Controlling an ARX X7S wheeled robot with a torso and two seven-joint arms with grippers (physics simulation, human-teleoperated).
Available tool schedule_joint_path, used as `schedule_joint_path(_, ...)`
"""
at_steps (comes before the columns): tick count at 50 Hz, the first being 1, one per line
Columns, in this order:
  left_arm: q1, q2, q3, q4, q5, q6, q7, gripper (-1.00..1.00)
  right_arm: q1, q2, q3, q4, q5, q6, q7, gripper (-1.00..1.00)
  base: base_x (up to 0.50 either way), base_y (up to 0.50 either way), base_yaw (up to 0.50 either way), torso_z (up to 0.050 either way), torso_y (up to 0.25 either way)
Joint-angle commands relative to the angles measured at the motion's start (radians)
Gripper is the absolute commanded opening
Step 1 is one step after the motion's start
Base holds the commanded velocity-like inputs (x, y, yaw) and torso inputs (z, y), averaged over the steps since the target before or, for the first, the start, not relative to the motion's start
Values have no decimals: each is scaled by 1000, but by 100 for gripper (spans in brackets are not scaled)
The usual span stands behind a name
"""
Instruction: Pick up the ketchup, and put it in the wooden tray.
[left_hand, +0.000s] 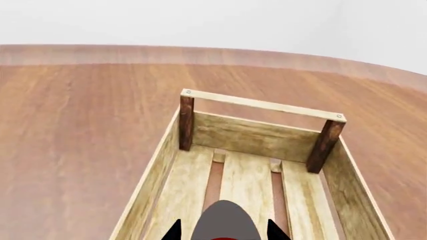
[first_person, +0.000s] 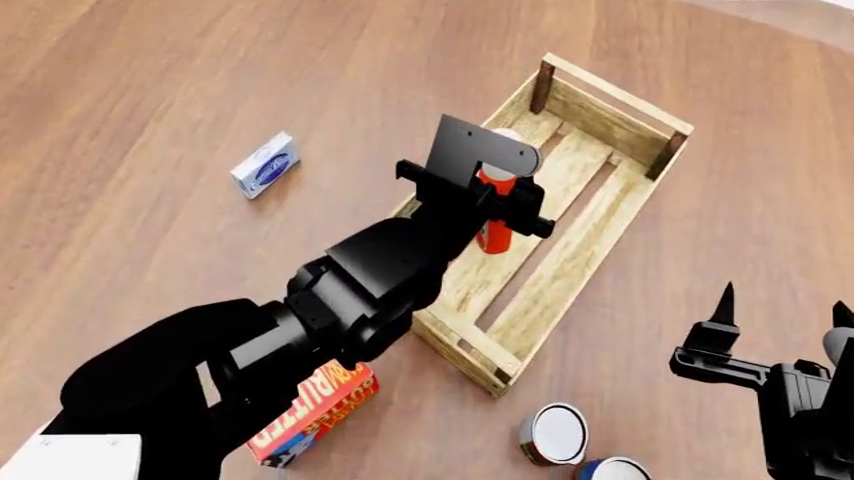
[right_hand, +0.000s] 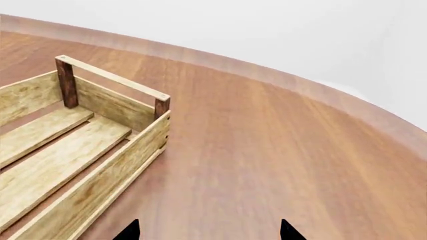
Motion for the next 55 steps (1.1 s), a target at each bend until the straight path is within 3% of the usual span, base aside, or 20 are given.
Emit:
schedule_joint_path(1, 4, 2, -11, 3, 14, 16, 3, -100, 0, 2, -1, 0, 2, 0, 4, 100, 0, 0, 0, 0, 0)
schedule_joint_path(39, 53, 2, -13, 9, 72, -14, 1, -100, 0, 2, 1, 0, 12, 5, 21, 100, 0, 0, 0, 0, 0)
schedule_joint_path(40, 53, 2, -13, 10, 72, -15, 1, 100, 0, 2, 1, 0, 12, 5, 22, 100, 0, 0, 0, 0, 0)
schedule_joint_path(55, 48, 2, -13, 11, 73, -29, 1, 100, -1, 4, 1, 1, 16, -1, 23, 100, 0, 0, 0, 0, 0)
